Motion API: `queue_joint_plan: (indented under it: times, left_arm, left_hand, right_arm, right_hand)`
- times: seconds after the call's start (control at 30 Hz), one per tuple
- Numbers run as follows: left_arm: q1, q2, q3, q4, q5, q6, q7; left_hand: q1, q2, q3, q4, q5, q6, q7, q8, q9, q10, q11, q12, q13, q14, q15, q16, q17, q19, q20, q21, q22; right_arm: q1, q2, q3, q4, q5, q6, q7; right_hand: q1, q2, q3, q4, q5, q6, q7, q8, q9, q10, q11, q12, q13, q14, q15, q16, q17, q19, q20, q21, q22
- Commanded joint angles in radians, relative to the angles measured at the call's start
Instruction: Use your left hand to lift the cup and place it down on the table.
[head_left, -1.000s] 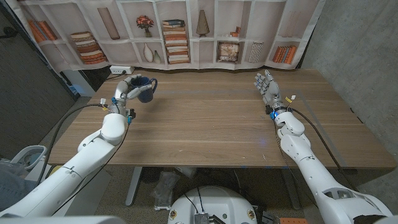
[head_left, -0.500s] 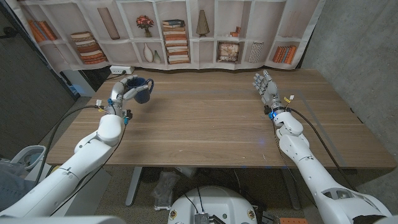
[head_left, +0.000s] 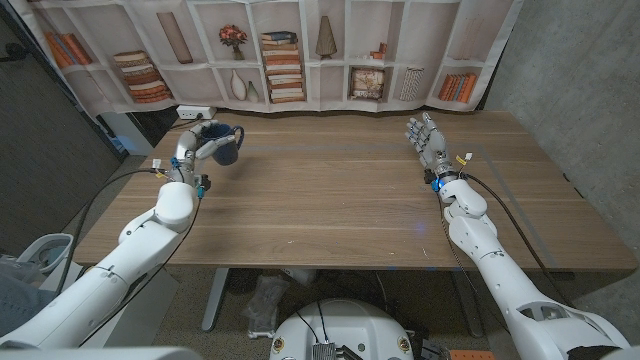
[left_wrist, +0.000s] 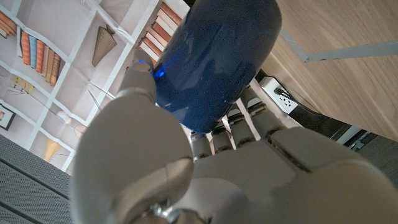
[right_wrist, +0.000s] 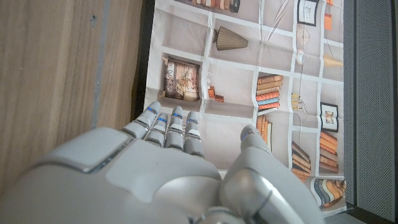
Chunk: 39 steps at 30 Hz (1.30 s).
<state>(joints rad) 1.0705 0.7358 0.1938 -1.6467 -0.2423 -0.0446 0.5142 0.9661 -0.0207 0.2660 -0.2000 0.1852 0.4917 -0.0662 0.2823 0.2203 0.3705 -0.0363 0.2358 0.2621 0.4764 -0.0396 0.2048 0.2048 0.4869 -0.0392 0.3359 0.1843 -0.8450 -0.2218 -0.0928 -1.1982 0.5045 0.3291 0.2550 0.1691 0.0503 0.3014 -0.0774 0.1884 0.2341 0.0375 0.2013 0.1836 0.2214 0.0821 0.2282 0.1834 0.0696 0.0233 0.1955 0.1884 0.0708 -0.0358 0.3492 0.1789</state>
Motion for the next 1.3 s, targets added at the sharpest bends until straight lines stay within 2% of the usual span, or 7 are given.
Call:
queue_joint_plan:
  times: [0.03, 0.5, 0.97, 1.13, 1.3]
  left_arm:
    - [-0.03, -0.006, 0.024, 0.036, 0.002, 0.011, -0.004]
    - [-0.082, -0.014, 0.044, 0.099, -0.012, -0.006, -0.027]
    - [-0.085, -0.009, 0.045, 0.113, -0.024, -0.003, -0.02]
    - [-0.085, 0.004, 0.068, 0.086, 0.028, 0.064, 0.026]
    - [-0.084, 0.004, 0.072, 0.084, 0.035, 0.071, 0.035]
  left_hand:
    - [0.099, 0.133, 0.079, 0.073, 0.007, 0.006, -0.002, 0.0, 0.005, 0.121, -0.111, 0.003, 0.002, 0.02, -0.078, 0.008, 0.003, -0.001, -0.002, -0.003, 0.005]
    - [0.098, 0.133, 0.081, 0.073, 0.006, 0.012, -0.002, 0.0, 0.004, 0.124, -0.113, 0.002, 0.003, 0.02, -0.08, 0.008, 0.002, -0.004, -0.003, -0.005, 0.005]
    - [0.097, 0.136, 0.083, 0.074, 0.006, 0.012, -0.004, -0.003, 0.004, 0.123, -0.11, 0.0, 0.004, 0.019, -0.083, 0.007, 0.003, -0.01, -0.003, -0.008, 0.005]
    - [0.096, 0.136, 0.084, 0.074, 0.006, 0.014, -0.007, -0.003, 0.004, 0.123, -0.108, -0.001, 0.004, 0.019, -0.082, 0.007, 0.003, -0.011, -0.003, -0.009, 0.005]
    - [0.096, 0.136, 0.084, 0.074, 0.006, 0.015, -0.007, -0.004, 0.004, 0.125, -0.111, -0.001, 0.005, 0.02, -0.083, 0.007, 0.003, -0.014, -0.005, -0.011, 0.005]
  right_arm:
    - [0.01, -0.005, -0.001, 0.001, -0.001, -0.008, 0.003]
    - [0.01, -0.02, 0.004, -0.016, -0.008, -0.026, -0.015]
    - [0.011, -0.026, 0.002, -0.017, -0.011, -0.029, -0.016]
    - [0.011, -0.027, 0.003, -0.021, -0.011, -0.034, -0.019]
    - [0.006, -0.034, 0.005, -0.031, -0.013, -0.035, -0.023]
  right_hand:
    - [0.005, 0.007, 0.002, -0.006, 0.0, 0.008, -0.002, -0.004, 0.006, 0.007, 0.001, -0.003, 0.006, 0.006, -0.003, -0.001, 0.002, 0.007, -0.028, -0.003, 0.004]
    - [0.004, 0.007, 0.001, -0.007, -0.001, 0.009, -0.002, -0.003, 0.006, 0.008, 0.001, -0.003, 0.006, 0.007, -0.003, -0.001, 0.002, 0.008, -0.028, -0.005, 0.004]
    - [0.005, 0.007, 0.001, -0.007, -0.001, 0.009, -0.002, -0.004, 0.006, 0.008, 0.001, -0.003, 0.006, 0.008, -0.003, -0.001, 0.002, 0.01, -0.028, -0.008, 0.005]
    - [0.005, 0.008, 0.001, -0.007, -0.001, 0.009, -0.001, -0.004, 0.006, 0.008, 0.0, -0.004, 0.006, 0.008, -0.002, -0.001, 0.003, 0.01, -0.028, -0.009, 0.005]
    - [0.004, 0.008, 0.001, -0.007, -0.001, 0.009, -0.002, -0.004, 0.006, 0.008, 0.001, -0.003, 0.006, 0.008, -0.001, -0.001, 0.003, 0.01, -0.028, -0.01, 0.005]
